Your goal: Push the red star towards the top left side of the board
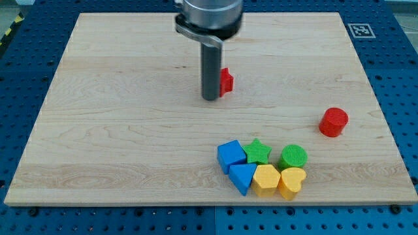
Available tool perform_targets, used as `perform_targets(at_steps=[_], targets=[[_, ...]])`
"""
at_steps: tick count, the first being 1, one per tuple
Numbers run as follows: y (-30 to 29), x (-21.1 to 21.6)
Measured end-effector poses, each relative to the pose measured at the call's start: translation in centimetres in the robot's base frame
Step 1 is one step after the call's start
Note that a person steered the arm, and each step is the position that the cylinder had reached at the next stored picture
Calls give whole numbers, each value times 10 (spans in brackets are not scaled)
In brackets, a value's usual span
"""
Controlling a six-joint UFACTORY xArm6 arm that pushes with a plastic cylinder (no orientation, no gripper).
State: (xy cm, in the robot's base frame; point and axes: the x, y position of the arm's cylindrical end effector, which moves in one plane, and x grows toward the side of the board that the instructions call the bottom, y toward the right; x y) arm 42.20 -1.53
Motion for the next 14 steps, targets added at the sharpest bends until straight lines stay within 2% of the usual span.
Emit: perform_targets(at_steps=[1,2,4,5,8,9,10,11,12,13,14], targets=[[-11,20],[15,80],[113,50],[106,22],[-66,-71],[-43,-58],[-4,-10],[-15,20],[-70,-1],[-127,-55],[-160,-87]])
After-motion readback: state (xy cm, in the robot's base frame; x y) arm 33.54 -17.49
